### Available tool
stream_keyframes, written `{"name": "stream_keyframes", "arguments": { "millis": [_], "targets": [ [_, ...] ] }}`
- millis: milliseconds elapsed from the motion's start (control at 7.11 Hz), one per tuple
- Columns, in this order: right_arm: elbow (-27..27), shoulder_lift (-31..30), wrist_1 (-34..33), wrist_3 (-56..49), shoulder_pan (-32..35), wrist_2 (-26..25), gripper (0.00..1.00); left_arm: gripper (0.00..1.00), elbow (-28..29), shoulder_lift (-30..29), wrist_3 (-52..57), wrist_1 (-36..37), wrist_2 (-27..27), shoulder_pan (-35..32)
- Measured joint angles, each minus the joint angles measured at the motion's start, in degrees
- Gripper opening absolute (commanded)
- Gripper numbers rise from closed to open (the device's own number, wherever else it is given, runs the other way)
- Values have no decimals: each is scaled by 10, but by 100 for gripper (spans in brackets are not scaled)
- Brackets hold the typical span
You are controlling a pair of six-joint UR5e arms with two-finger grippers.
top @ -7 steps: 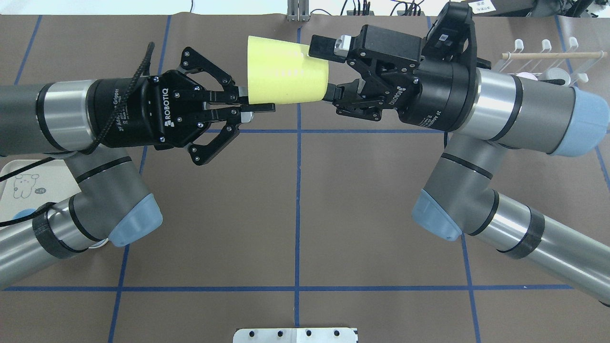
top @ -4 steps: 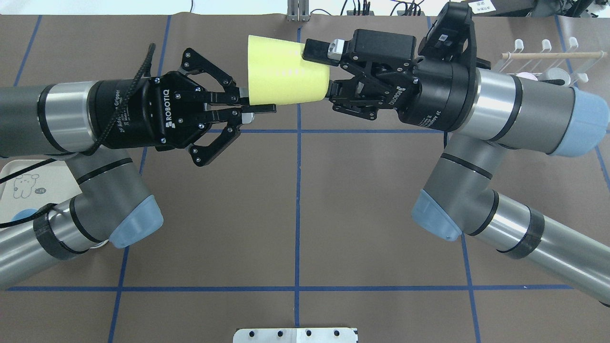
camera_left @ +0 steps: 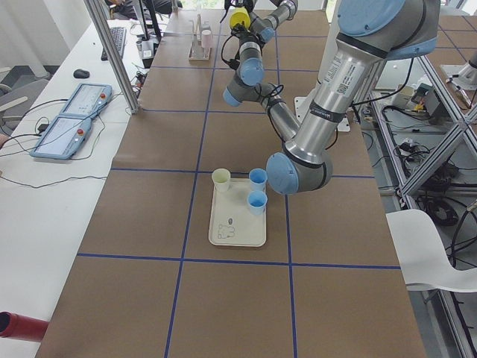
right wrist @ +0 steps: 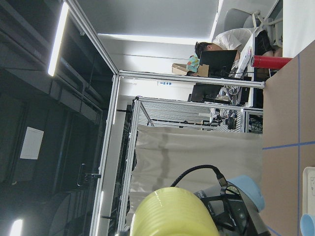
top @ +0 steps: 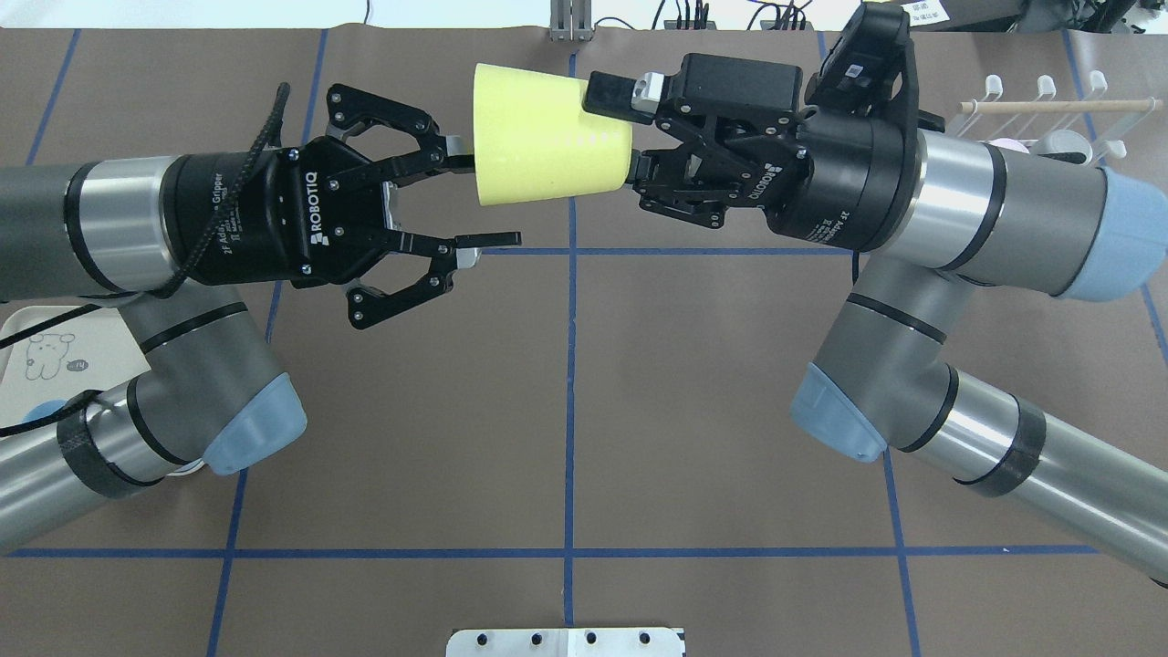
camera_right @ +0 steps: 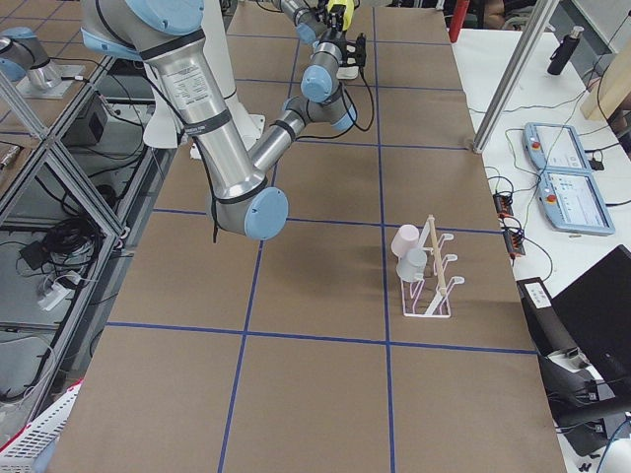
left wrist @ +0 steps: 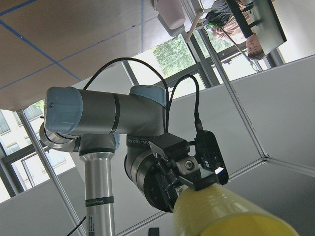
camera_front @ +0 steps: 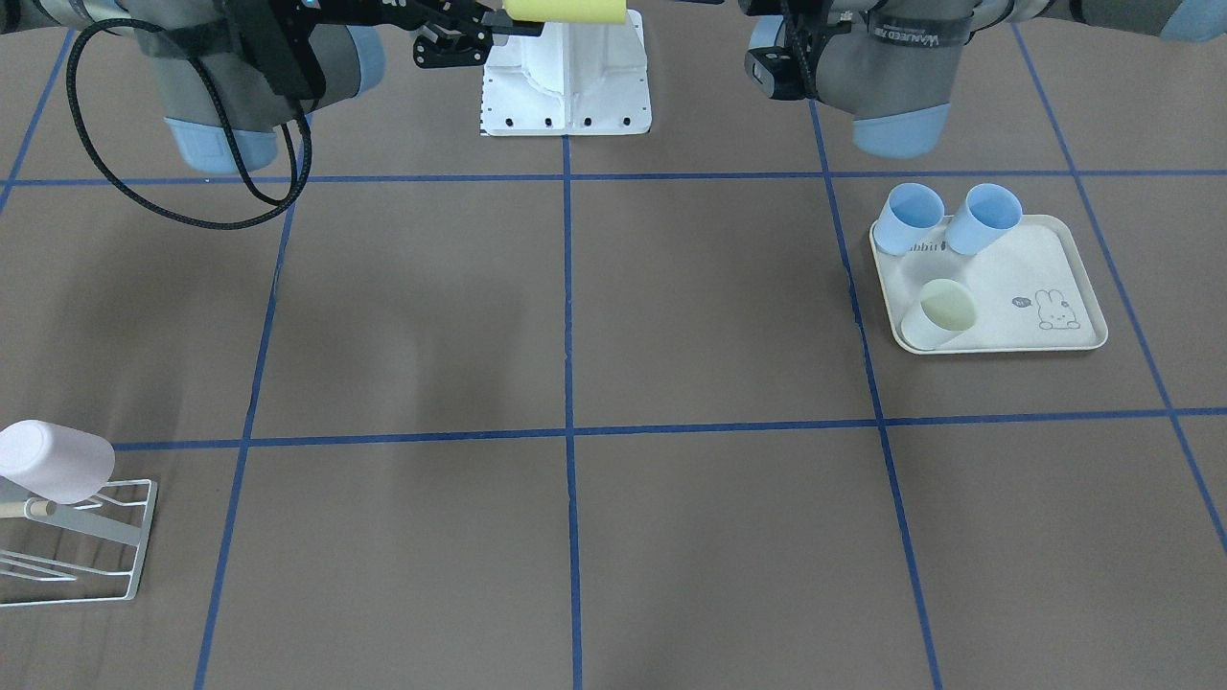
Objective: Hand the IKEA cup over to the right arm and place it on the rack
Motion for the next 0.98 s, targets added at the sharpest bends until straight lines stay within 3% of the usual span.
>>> {"name": "stream_keyframes", "arguments": {
  "millis": [281, 562, 984],
  "targets": [
    [4, -22, 6, -2, 3, 0, 31, 100, 0, 25, 45, 1, 0, -5],
    [6, -86, 14, -52, 14, 1, 30, 100, 8, 68, 145, 7, -1, -10],
    [7, -192, -71, -194, 76, 34, 30, 100, 49, 97, 222, 11, -3, -13]
  ]
}}
